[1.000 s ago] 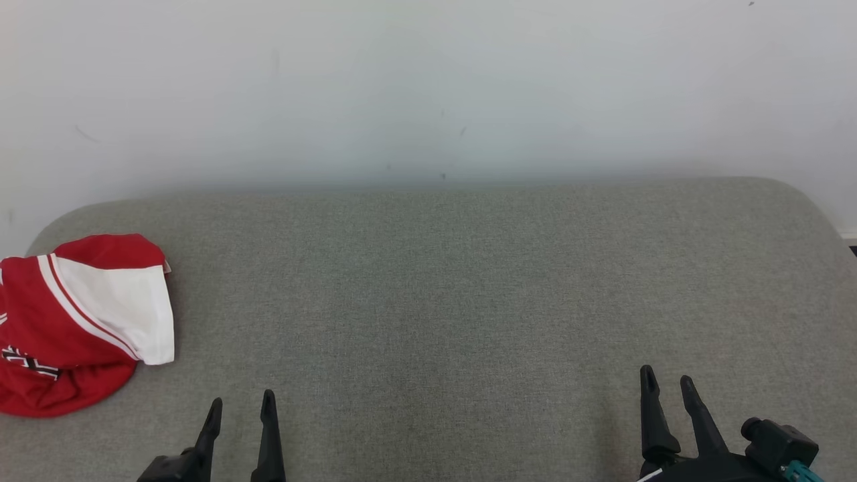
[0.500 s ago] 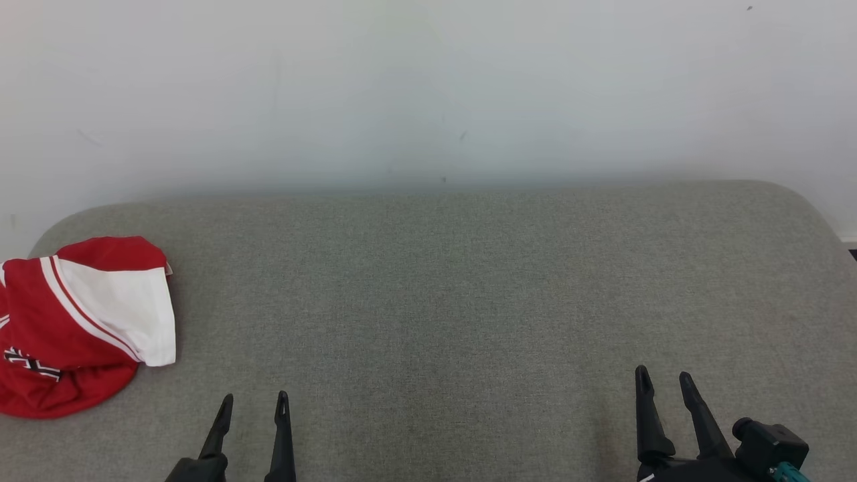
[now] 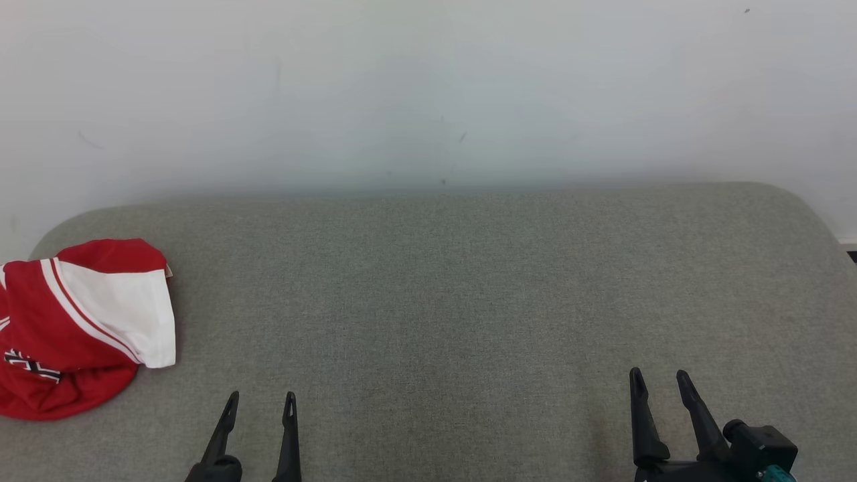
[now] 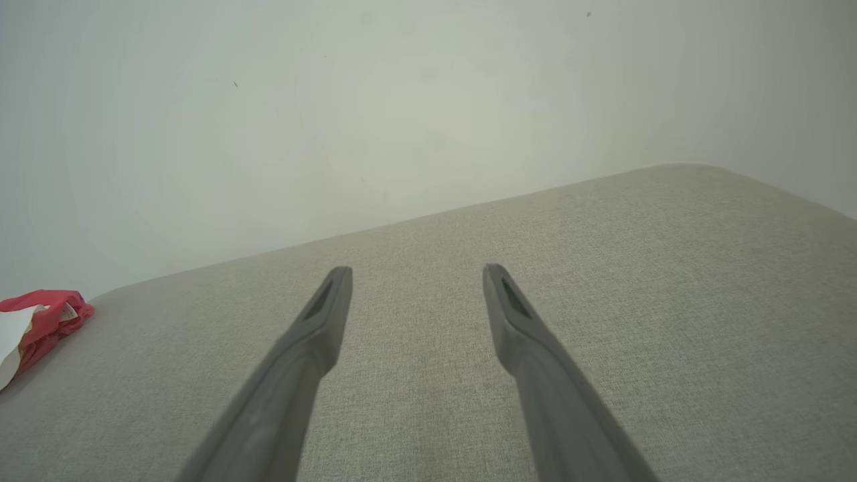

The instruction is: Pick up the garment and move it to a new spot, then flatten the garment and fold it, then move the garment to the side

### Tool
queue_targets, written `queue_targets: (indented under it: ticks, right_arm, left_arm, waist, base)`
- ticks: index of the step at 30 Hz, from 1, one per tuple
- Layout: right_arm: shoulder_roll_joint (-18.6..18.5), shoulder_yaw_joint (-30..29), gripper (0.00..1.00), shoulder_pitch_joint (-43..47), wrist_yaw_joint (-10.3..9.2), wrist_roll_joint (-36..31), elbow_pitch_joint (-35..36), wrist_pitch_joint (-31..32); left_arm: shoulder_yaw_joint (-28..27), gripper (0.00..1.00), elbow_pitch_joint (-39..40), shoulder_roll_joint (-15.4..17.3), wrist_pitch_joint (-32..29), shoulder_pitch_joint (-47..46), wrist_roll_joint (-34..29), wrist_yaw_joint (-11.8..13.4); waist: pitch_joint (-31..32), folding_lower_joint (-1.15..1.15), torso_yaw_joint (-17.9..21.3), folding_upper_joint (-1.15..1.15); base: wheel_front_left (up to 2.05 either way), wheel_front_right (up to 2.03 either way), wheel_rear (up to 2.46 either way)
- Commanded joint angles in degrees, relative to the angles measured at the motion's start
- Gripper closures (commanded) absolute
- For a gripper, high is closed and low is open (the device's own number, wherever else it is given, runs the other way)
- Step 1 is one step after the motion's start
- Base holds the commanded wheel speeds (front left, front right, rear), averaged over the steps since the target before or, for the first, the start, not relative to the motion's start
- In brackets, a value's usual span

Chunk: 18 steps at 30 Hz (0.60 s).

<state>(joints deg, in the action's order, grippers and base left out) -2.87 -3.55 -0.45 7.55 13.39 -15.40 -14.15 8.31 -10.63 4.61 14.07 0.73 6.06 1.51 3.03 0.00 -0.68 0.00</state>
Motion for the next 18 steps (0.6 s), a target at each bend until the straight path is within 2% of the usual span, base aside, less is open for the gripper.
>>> queue_targets:
  ticks: [1, 8, 18]
  right_arm:
    - [0.0, 0.0, 0.0, 0.6, -0.11, -1.2, 0.3, -0.4]
    - [0.0, 0.0, 0.0, 0.7, -0.12, -3.5, 0.4, -1.2]
    - [0.0, 0.2, 0.0, 0.7, -0.12, -3.1, -0.1, -1.0]
  left_arm:
    - [0.0, 0.0, 0.2, 0.0, 0.6, 0.5, -1.4, 0.2]
    - [-0.5, 0.0, 0.3, -0.3, 1.2, 0.9, -3.3, 0.2]
    - [-1.8, 0.0, -0.7, -1.0, 1.2, 1.1, -1.3, -0.9]
  waist:
    - [0.0, 0.0, 0.0, 0.0]
    - [0.3, 0.0, -0.1, 0.0]
    - [0.4, 0.0, 0.0, 0.0]
  base:
    - [0.0, 0.0, 0.0]
    - [0.0, 0.0, 0.0]
    - [0.0, 0.0, 0.0]
